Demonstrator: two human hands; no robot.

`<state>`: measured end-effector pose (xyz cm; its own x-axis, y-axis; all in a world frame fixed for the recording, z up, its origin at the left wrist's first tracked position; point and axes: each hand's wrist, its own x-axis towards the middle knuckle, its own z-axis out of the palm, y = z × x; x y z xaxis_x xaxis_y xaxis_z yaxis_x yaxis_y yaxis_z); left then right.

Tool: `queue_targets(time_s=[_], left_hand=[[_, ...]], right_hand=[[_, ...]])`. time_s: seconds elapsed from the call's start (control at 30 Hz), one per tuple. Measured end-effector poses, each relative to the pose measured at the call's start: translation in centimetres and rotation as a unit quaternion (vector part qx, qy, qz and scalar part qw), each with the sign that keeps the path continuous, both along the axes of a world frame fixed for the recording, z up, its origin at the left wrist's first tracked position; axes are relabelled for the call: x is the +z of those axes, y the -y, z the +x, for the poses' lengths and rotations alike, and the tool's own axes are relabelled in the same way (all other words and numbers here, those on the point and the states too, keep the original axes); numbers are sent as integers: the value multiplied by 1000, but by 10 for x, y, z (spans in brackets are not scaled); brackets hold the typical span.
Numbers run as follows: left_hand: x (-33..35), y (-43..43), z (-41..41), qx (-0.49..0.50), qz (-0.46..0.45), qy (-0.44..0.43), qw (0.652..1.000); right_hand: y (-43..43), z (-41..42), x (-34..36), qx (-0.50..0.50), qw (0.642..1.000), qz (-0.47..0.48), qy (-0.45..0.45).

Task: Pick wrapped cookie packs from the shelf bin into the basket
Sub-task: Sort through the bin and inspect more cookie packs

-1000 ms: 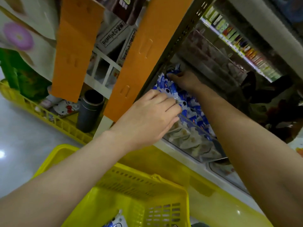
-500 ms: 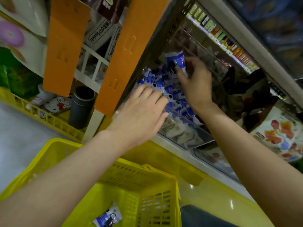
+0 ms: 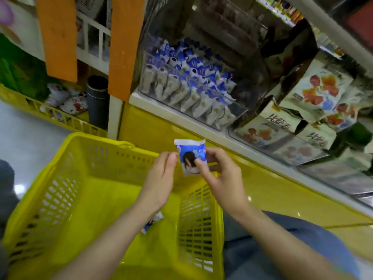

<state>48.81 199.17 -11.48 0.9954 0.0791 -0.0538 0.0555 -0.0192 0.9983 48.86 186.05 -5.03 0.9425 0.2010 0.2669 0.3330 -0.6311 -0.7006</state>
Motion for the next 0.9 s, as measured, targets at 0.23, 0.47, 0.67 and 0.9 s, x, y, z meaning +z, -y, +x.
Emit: queue_targets(time_s=[0.23, 0.47, 0.67, 0.9], left_hand=[[-25, 5, -27, -31, -80, -143, 986], [-27, -12, -42, -89, 25, -179, 979], [-15, -25, -44, -90, 98, -163, 978], [2, -29, -33, -86, 176, -121, 973]], right_hand=[[-7, -36, -57, -90, 891, 204, -397], [-15, -44, -73, -103, 868, 256, -413], [-23, -42, -76, -74, 877, 278, -385], [-25, -42, -70, -48, 968, 151, -193]])
